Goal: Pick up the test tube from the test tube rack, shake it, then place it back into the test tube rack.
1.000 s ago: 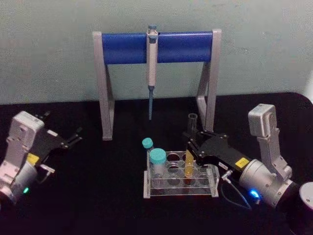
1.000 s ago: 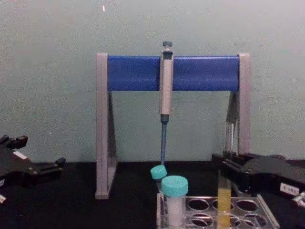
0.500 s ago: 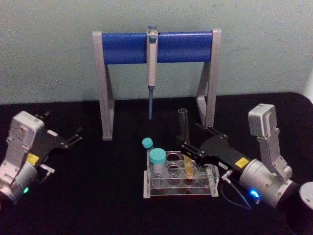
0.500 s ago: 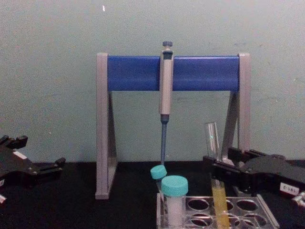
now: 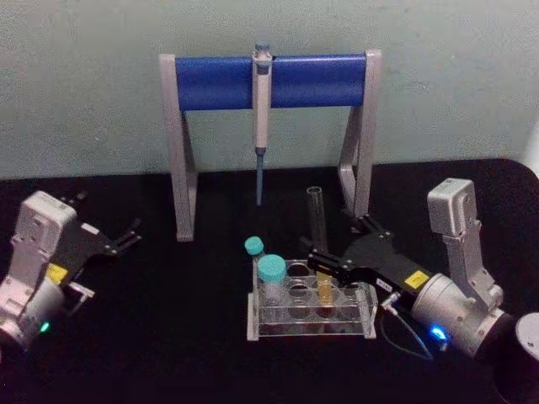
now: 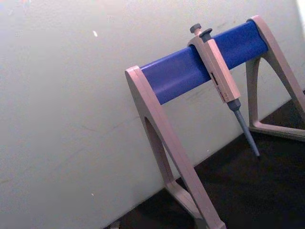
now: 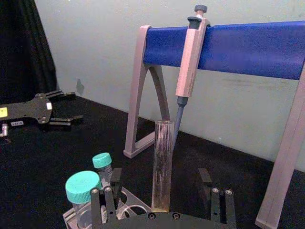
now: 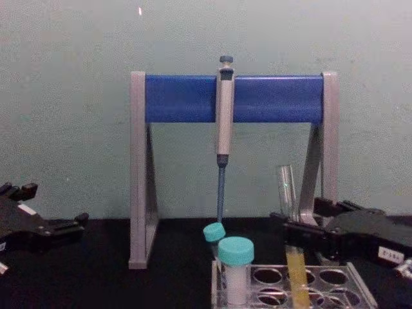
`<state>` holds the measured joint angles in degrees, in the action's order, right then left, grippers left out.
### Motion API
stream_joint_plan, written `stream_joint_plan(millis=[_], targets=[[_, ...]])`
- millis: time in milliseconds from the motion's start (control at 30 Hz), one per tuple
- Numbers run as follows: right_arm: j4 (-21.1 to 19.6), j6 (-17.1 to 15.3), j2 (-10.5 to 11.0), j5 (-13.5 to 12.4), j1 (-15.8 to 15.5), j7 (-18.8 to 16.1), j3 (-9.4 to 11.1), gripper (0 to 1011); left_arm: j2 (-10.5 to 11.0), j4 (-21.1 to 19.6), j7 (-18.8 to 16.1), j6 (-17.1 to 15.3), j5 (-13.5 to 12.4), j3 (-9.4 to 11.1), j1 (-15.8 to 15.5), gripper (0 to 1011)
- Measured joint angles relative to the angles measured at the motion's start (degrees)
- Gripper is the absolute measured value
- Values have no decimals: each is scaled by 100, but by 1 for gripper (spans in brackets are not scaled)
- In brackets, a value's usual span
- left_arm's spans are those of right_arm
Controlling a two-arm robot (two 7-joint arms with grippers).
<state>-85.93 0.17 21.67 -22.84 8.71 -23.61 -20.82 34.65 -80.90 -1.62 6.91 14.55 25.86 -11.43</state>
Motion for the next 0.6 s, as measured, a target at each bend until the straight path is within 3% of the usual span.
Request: stream_joint_plan(millis=[400,600], targets=[[-7,3,7,-1,-4,0,3,1000,0,0,0,0,0,0,0,1010],[-161,36,89,-56,-130,12,126,1000,0,0,0,0,0,0,0,1010]])
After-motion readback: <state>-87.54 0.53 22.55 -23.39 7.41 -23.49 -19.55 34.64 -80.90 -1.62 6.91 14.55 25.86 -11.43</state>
